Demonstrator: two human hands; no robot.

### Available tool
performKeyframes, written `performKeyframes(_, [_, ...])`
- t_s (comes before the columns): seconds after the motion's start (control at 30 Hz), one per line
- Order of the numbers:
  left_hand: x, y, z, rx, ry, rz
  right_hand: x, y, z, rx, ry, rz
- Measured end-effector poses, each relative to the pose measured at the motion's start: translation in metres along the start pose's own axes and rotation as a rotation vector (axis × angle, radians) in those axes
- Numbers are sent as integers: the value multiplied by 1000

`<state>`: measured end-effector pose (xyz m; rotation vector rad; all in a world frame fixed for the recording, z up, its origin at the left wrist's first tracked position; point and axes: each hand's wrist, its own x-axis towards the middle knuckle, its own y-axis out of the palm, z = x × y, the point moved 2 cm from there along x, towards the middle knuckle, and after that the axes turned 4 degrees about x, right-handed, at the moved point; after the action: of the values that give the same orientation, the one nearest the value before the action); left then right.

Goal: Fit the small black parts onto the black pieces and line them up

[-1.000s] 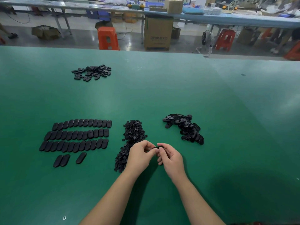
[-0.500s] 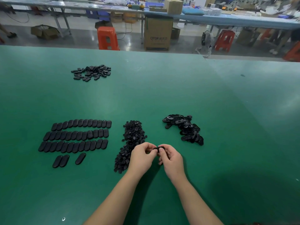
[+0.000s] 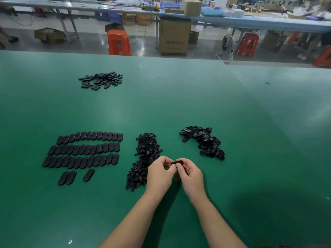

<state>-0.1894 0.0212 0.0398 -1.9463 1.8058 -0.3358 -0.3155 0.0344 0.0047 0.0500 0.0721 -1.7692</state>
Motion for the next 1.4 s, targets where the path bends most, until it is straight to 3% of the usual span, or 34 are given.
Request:
performKeyframes(0.4, [-6, 4, -2, 73, 103, 27, 0, 0, -1, -49, -21, -46])
performKeyframes(0.57, [-5, 2, -3, 222, 231, -13, -1, 0, 2, -28, -21, -31])
performKeyframes(0.83, [-11, -17, 2, 672, 581, -128, -2, 2, 3, -46, -14, 25])
performKeyframes(1.03, [-12, -83, 44, 610, 362, -357, -5, 2, 5, -63, 2, 33])
performKeyframes(1.27, [-26, -156, 118, 698, 28, -571, -6, 4, 7, -109, -1, 16])
performKeyframes(1.33, [-30, -161, 127, 704, -9, -577, -7, 4, 7, -120, -2, 12])
performKeyframes(1.4, [-31, -163, 133, 729, 61, -581, -7, 4, 7, -127, 1, 6])
